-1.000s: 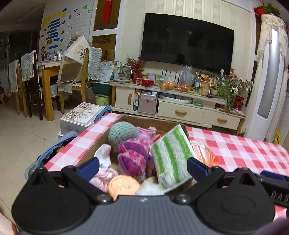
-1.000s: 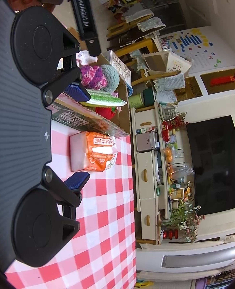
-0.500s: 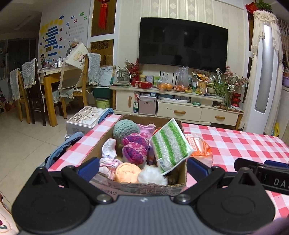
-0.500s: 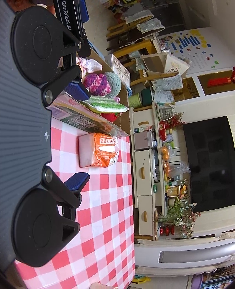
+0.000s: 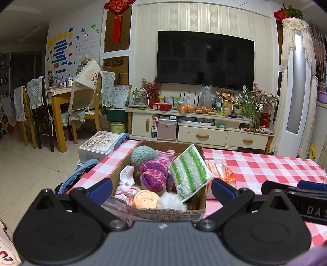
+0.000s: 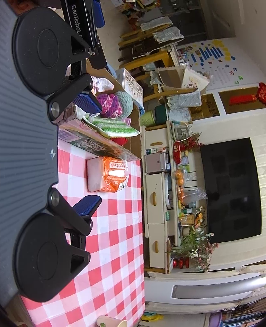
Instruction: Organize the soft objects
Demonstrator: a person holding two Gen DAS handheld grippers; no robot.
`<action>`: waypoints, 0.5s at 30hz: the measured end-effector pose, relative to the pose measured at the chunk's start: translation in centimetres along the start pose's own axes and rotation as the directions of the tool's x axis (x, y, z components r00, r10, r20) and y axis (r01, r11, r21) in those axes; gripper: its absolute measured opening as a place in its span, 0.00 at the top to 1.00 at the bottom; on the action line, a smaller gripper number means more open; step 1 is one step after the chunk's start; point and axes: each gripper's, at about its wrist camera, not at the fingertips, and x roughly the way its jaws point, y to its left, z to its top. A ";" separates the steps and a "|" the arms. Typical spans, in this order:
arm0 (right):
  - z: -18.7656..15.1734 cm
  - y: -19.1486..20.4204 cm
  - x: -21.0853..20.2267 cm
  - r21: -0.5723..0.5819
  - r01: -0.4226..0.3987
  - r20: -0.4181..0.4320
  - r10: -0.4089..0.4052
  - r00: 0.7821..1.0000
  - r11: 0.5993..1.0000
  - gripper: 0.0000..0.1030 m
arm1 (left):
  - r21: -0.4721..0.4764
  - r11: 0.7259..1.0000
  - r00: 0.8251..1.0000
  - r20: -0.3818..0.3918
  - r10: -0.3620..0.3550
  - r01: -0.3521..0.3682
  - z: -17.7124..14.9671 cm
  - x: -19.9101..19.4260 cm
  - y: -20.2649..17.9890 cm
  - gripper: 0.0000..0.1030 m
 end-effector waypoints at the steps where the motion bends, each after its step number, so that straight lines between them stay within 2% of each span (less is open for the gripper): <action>1: 0.0 0.1 -0.1 -0.004 0.002 0.002 -0.002 1.000 1.000 0.00 | 0.001 1.000 1.000 0.001 0.000 0.000 0.0 -0.1 0.0 0.01; 15: -0.3 -0.1 0.0 -0.016 -0.001 0.012 0.002 1.000 1.000 0.00 | -0.004 1.000 1.000 -0.003 0.015 -0.015 -0.2 -0.2 -0.2 0.01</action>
